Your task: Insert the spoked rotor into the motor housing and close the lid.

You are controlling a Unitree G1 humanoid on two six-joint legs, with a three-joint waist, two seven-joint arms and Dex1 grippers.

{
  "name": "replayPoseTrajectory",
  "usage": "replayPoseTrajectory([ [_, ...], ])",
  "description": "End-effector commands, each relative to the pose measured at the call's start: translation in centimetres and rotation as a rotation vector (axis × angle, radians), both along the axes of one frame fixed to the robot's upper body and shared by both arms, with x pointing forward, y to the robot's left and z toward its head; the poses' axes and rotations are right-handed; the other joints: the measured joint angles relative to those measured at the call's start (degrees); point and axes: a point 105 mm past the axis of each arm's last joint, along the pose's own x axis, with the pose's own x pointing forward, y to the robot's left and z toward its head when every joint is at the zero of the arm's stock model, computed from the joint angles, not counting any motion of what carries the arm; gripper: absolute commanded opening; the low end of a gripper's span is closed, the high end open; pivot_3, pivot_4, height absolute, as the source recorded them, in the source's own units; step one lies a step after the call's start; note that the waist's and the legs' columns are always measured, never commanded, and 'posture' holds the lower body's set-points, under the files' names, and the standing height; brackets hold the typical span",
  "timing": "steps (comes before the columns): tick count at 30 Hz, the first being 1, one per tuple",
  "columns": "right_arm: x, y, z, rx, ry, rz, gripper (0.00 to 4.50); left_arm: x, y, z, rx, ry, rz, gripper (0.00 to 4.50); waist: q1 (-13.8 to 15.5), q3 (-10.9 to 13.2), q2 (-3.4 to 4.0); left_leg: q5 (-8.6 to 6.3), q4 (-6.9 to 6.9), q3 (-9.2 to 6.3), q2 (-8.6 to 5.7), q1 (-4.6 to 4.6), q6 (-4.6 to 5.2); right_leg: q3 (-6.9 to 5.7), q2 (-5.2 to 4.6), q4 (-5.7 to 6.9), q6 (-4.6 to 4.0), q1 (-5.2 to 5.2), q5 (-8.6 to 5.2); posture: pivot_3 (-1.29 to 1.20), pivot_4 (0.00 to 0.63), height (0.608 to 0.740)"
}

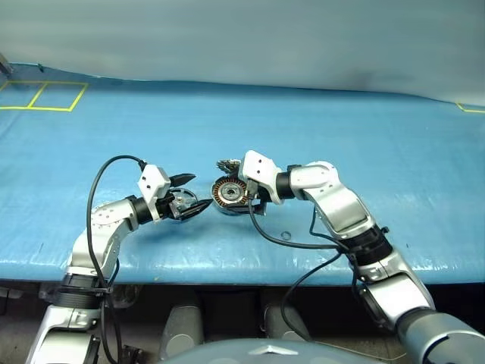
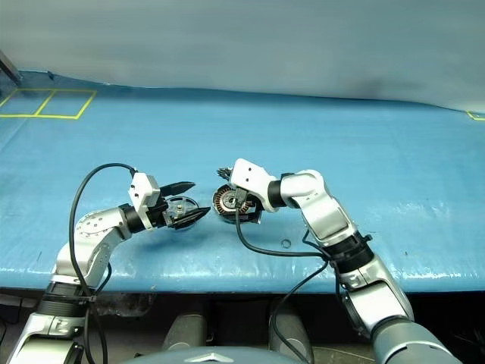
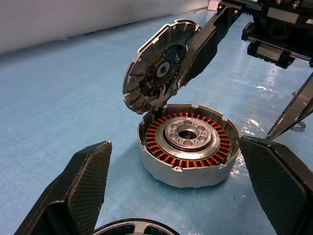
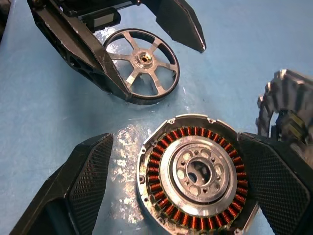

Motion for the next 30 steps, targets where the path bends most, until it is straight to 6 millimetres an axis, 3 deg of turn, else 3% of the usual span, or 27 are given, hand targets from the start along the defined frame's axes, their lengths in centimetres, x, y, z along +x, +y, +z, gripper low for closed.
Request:
replayPoseTrajectory([
  [1,-0.5,-1.7,0.8,0.062,-0.027,-0.081,4.29,-0.2,-0.6,0.7,-0.005,-0.013,-0.050,4.50,0.18,0.00,0.00,0.00,0.00,0.00,0.00,-0.01,0.00,0.00,0.00,-0.01,0.00,0.00,0.00,0.00,0.150,0.740],
  [8,-1.8,-5.5,-1.1,0.157,0.042,-0.320,4.29,-0.8,-1.0,0.1,-0.004,0.022,-0.090,4.50,0.16,0.00,-0.01,-0.02,-0.01,0.01,0.02,0.03,-0.02,0.00,0.01,0.00,-0.02,-0.01,-0.04,0.00,0.150,0.740],
  [16,-3.4,-7.0,-3.6,0.153,0.104,-0.416,4.29,-1.4,-2.0,0.0,-0.007,0.043,-0.178,4.50,0.07,0.00,-0.02,-0.02,0.02,0.05,0.03,0.05,-0.02,0.05,0.01,0.01,-0.01,-0.01,-0.04,0.00,0.150,0.740],
  [30,-6.2,-9.8,-5.6,0.191,0.160,-0.507,4.29,-3.6,-3.9,-0.8,-0.019,0.093,-0.364,4.50,0.20,-0.01,-0.03,-0.02,0.05,0.06,0.03,0.06,-0.03,0.07,0.00,-0.02,-0.01,0.01,-0.05,0.00,0.150,0.740],
])
